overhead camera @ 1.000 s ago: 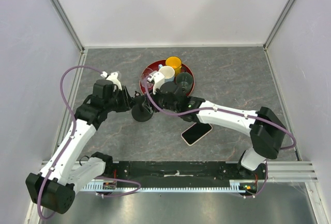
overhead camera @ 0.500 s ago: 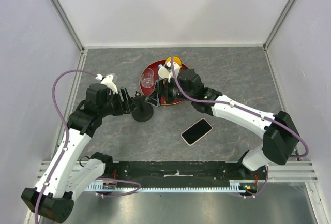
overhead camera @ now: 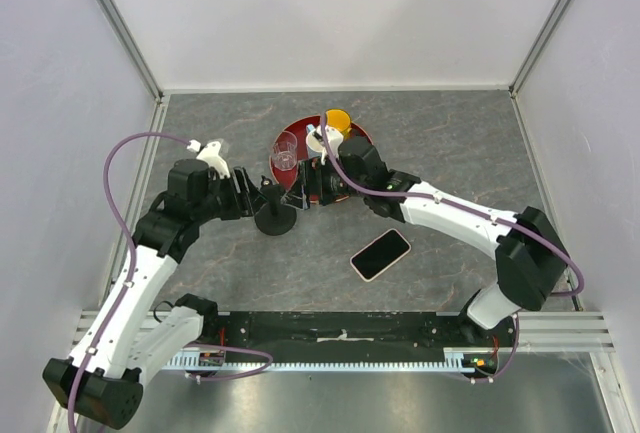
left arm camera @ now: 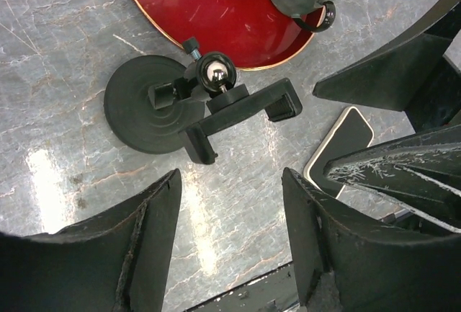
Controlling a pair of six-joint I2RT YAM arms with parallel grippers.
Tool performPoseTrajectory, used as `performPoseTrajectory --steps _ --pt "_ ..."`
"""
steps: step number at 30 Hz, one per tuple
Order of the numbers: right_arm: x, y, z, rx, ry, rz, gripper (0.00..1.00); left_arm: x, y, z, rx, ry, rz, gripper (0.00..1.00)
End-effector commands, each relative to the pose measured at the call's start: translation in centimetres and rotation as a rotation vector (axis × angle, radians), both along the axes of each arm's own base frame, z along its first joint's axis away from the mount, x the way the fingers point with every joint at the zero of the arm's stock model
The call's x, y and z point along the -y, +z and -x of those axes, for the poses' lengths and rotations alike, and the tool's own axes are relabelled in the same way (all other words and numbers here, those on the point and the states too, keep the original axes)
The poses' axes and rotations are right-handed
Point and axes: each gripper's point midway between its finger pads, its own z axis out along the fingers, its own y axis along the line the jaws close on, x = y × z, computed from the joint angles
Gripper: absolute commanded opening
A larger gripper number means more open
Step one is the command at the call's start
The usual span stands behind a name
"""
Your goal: Place the phone on the phone stand
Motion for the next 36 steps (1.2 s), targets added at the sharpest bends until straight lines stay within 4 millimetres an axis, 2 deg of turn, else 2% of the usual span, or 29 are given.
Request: performPoseTrajectory --steps 1,3,7,8,10,13,20,23,26,27,31,32,36 --pt "-0.7 1.2 -1.2 0.027 -0.01 -0.016 0.9 0.8 0.1 -1.1 0.024 0.007 0.044 0.62" --pt "-1.4 0.5 -1.2 -0.026 -0.007 -0.023 0.9 0.8 -0.1 -1.3 0.023 0.013 0.05 0.58" --pt "-2.2 -0.1 -1.6 -0.158 -0.02 -0.107 0.86 0.9 -0.1 -1.6 0.046 0.027 0.077 0.58" --pt "-2.8 0.6 -1.6 -0.17 0.007 -0.172 0.84 1.0 -0.4 -1.5 0.04 0.029 0.08 0.58" --pt "-2.8 0.7 -1.8 -0.252 0.002 -0.242 0.78 1.0 -0.5 -1.5 0.044 0.035 0.092 0.56" --pt "-3.6 1.4 -2.0 -0.281 0.031 -0.313 0.76 1.1 -0.8 -1.6 0.04 0.035 0.099 0.53" --pt "-4.6 0.5 -2.3 -0.325 0.052 -0.347 0.74 1.2 -0.8 -1.7 0.047 0.033 0.103 0.52" --pt "-4.7 0.3 -2.3 -0.335 0.053 -0.352 0.66 1.2 -0.8 -1.7 0.046 0.034 0.102 0.5" --pt "-4.6 -0.2 -2.3 -0.344 0.048 -0.352 0.54 1.3 -0.8 -1.8 0.046 0.03 0.104 0.47" --pt "-4.5 -0.7 -2.3 -0.348 0.041 -0.348 0.47 1.2 -0.8 -1.8 0.048 0.032 0.102 0.45" --pt "-4.4 -1.7 -2.4 -0.364 0.024 -0.35 0.34 1.3 -0.8 -1.9 0.049 0.027 0.103 0.4" --pt "-4.4 -1.9 -2.4 -0.371 0.02 -0.35 0.26 1.3 -0.7 -1.9 0.051 0.027 0.102 0.38" --pt "-4.3 -2.7 -2.3 -0.383 0.01 -0.354 0.15 1.4 -0.4 -2.0 0.058 0.025 0.103 0.34"
